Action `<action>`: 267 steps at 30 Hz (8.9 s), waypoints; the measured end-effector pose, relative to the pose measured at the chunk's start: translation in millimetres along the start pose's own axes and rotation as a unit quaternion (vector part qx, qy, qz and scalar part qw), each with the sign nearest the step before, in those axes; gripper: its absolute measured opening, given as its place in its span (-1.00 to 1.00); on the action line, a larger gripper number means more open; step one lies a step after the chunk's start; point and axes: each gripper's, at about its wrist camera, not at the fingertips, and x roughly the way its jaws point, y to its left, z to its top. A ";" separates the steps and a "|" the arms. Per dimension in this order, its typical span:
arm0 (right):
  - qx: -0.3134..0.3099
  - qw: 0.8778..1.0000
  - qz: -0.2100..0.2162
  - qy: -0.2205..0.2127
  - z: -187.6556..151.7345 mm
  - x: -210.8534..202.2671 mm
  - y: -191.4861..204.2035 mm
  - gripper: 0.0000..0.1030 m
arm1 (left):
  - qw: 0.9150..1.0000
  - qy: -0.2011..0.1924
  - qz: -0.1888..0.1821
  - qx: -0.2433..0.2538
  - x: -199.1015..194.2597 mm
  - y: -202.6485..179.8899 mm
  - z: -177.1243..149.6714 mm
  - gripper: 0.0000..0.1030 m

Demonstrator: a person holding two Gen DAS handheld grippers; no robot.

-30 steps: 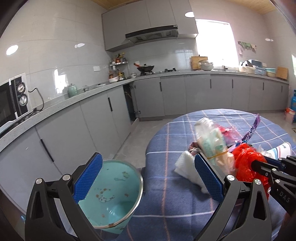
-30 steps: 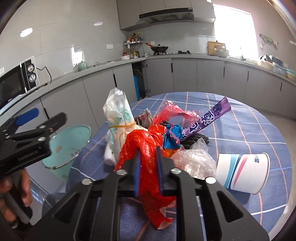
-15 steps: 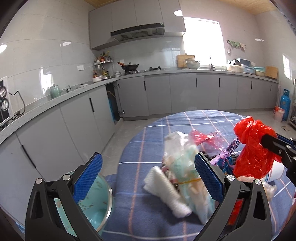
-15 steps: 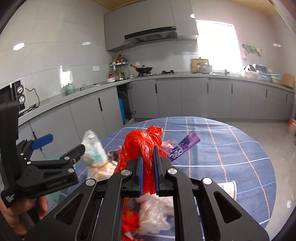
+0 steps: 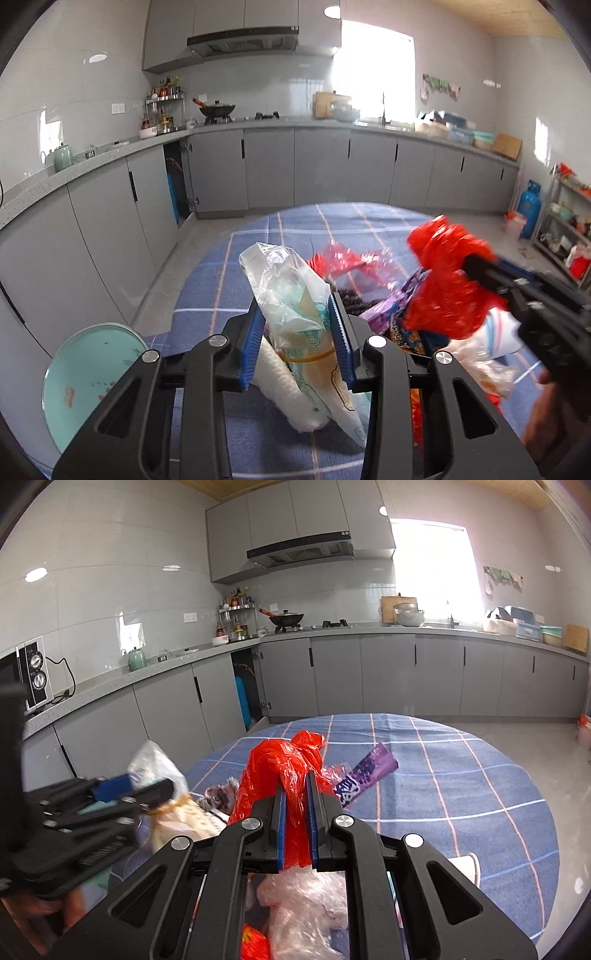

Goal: Collect trash
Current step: 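Carry the clear bag and red bag over the teal bin with both tools, then open both tools to drop the bags into the teal bin, then grasp the red wrapper with the left tool while the right tool grasps a clear bag, then carry the red wrapper and clear bag over the teal bin with both tools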

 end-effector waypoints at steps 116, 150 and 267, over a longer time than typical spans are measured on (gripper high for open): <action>-0.123 0.970 0.204 0.052 8.2 91.2 236.8 -0.05 | 0.958 -0.022 0.280 -0.060 -103.8 214.5 -36.3 0.49; -0.061 0.998 -0.016 0.032 -12.5 -26.7 11.9 0.14 | 0.989 -0.011 0.144 0.042 -41.9 42.6 -28.2 0.73; -0.100 0.979 0.176 0.029 7.6 28.7 175.0 -0.86 | 0.975 -0.083 0.204 0.000 -123.7 140.2 -39.5 -0.76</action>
